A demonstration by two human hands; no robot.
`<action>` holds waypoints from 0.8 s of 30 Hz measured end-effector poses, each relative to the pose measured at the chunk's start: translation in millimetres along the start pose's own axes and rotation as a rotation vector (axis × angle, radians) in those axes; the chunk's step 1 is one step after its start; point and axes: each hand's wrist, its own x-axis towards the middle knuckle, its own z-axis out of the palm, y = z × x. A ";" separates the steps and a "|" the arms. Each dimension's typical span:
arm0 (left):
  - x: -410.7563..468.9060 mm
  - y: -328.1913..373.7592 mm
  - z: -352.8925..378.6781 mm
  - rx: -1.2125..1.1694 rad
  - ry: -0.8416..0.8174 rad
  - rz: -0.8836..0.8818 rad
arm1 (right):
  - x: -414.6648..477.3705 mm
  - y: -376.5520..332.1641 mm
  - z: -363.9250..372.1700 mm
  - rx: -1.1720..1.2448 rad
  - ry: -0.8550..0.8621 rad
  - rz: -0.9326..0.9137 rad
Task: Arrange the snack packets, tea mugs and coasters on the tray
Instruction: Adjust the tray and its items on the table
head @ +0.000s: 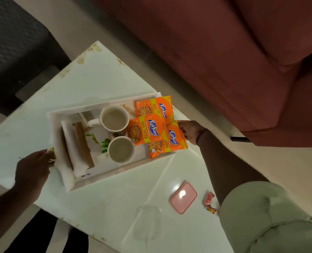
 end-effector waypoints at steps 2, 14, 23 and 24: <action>11.5 -7.7 -2.5 -0.025 0.002 -0.049 | 9.8 1.0 -4.0 0.036 -0.065 0.049; -3.5 18.9 0.3 -0.024 -0.004 0.100 | 28.2 36.1 1.9 0.072 -0.039 -0.060; 13.8 98.5 0.0 0.162 -0.148 0.223 | -24.6 117.0 23.1 0.402 -0.034 -0.109; 20.2 108.4 0.8 0.188 -0.157 0.226 | -32.6 125.2 30.7 0.453 -0.019 -0.108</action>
